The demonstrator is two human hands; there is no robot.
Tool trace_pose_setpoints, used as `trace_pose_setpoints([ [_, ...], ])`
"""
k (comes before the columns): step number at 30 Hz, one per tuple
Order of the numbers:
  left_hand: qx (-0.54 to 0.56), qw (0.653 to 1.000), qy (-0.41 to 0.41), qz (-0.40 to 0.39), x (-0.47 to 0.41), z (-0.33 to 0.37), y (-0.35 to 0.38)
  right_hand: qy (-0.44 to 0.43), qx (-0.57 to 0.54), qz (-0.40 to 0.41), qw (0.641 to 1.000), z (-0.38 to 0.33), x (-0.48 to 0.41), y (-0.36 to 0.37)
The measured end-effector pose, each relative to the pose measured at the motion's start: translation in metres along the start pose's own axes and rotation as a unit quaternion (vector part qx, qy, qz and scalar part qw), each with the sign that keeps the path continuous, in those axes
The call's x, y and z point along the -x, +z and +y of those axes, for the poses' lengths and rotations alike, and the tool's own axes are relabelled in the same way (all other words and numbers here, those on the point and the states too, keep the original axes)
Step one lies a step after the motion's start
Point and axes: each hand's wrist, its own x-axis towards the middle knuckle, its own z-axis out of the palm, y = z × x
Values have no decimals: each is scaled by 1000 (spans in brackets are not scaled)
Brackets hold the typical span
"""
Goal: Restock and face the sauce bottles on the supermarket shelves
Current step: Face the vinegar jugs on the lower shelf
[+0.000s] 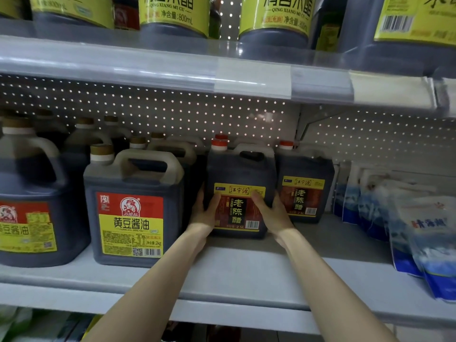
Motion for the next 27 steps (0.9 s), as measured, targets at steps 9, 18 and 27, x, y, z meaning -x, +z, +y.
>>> trace_pose_setpoints([
  [9,-10,1000,0,-4,-1,2,-1,-1,-2,-2,1000,1,-2,1],
  [18,-24,1000,-3,0,6,7,0,10,15,-1,1000,-2,1,-1],
  [27,-37,999,-18,-20,49,22,-16,29,38,24,999,-7,38,-4],
])
